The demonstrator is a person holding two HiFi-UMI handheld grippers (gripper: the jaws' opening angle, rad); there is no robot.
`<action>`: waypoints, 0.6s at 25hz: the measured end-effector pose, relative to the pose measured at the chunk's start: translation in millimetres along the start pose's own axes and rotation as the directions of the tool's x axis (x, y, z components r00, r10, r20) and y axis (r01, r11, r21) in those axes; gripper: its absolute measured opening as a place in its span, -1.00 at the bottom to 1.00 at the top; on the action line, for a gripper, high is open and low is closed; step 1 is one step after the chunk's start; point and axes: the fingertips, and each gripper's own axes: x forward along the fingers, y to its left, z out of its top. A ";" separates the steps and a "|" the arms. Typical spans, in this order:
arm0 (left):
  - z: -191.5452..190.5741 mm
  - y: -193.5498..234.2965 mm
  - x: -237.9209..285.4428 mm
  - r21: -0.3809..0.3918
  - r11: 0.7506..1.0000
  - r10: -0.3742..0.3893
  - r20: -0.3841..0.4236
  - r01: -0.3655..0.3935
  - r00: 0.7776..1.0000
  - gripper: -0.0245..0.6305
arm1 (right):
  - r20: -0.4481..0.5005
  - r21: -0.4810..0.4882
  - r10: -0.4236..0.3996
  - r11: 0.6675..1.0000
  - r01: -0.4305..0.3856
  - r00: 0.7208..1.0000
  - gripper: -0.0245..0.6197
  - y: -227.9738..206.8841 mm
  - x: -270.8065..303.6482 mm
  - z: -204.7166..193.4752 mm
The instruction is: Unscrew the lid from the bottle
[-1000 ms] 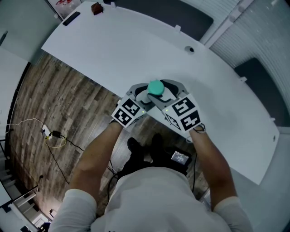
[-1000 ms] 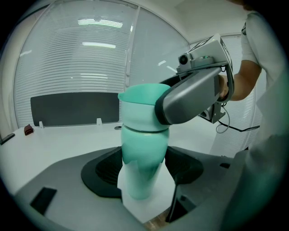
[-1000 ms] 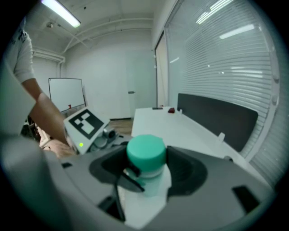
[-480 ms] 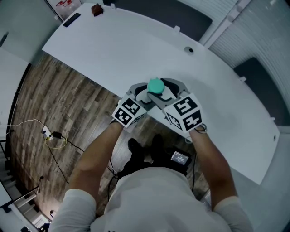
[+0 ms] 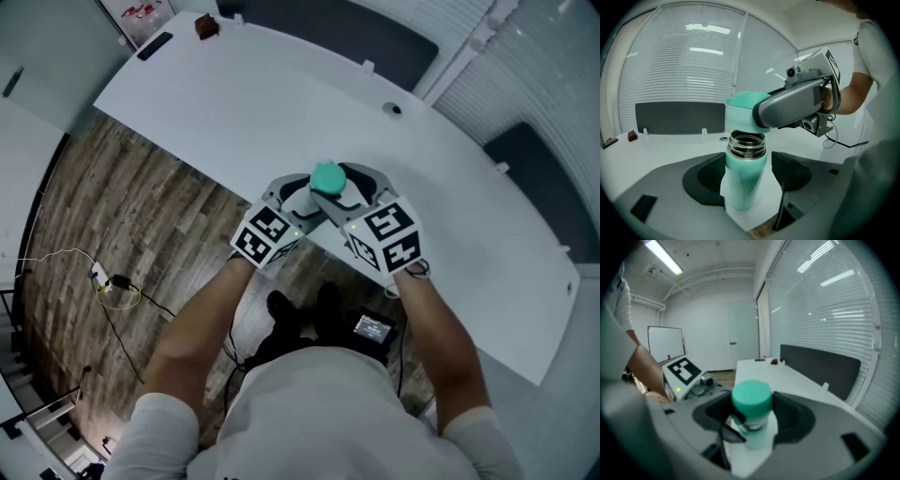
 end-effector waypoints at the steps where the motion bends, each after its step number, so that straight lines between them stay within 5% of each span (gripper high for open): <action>1: 0.2 0.0 -1.2 0.000 1.000 0.003 0.001 -0.003 1.000 0.03 | 0.002 0.001 -0.003 1.000 0.003 1.000 -0.02 -0.1 -0.5 0.8; 15: 16.8 13.7 -30.9 -0.008 0.996 0.085 0.030 -0.084 0.996 0.03 | 0.050 0.013 -0.057 0.998 0.057 0.997 -0.02 1.0 -20.7 23.7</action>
